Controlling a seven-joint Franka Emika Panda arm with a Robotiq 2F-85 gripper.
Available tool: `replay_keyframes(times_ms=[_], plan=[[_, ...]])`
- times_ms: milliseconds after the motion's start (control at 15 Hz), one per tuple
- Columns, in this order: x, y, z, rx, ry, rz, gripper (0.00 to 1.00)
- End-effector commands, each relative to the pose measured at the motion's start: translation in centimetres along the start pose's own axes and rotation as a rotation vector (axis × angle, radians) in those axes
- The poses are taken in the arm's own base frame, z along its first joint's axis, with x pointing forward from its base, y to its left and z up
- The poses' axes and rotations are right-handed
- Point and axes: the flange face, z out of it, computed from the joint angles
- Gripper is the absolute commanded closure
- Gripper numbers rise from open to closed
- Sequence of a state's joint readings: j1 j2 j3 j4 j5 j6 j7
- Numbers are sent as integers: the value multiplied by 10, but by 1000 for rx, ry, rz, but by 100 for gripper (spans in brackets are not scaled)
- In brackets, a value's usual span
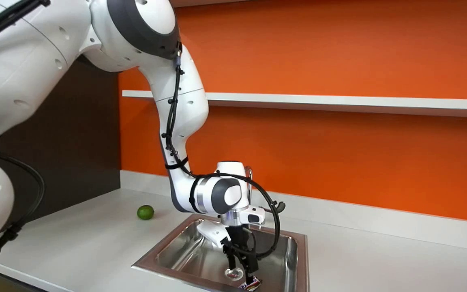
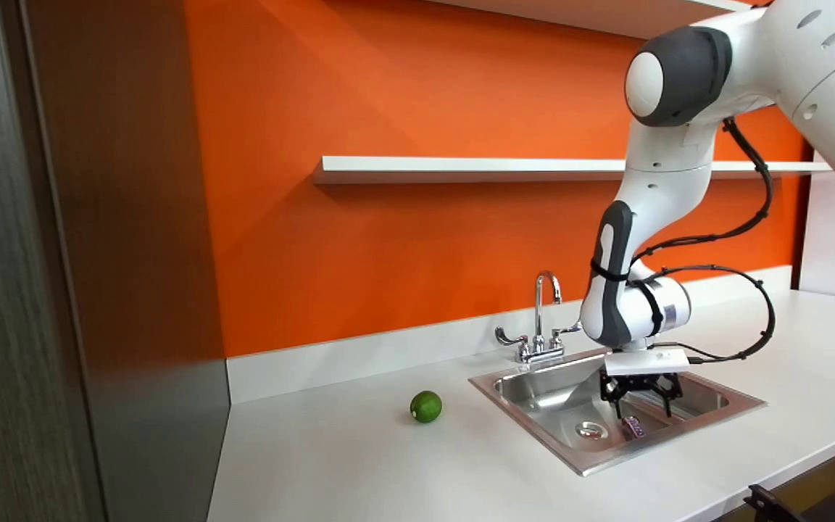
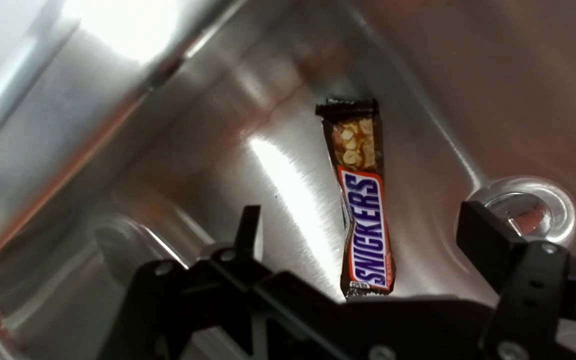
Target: Remove the brown packet from the sink and place it on the left side of the counter.
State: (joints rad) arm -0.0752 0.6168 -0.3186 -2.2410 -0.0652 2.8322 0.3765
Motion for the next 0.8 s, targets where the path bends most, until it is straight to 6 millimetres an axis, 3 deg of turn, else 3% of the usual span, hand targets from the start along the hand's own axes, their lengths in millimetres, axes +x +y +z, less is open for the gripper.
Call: replay_keyframes(times_ms=[0, 733], plan=[[13, -7, 9, 10, 6, -6, 0], [24, -23, 37, 21, -8, -7, 0]])
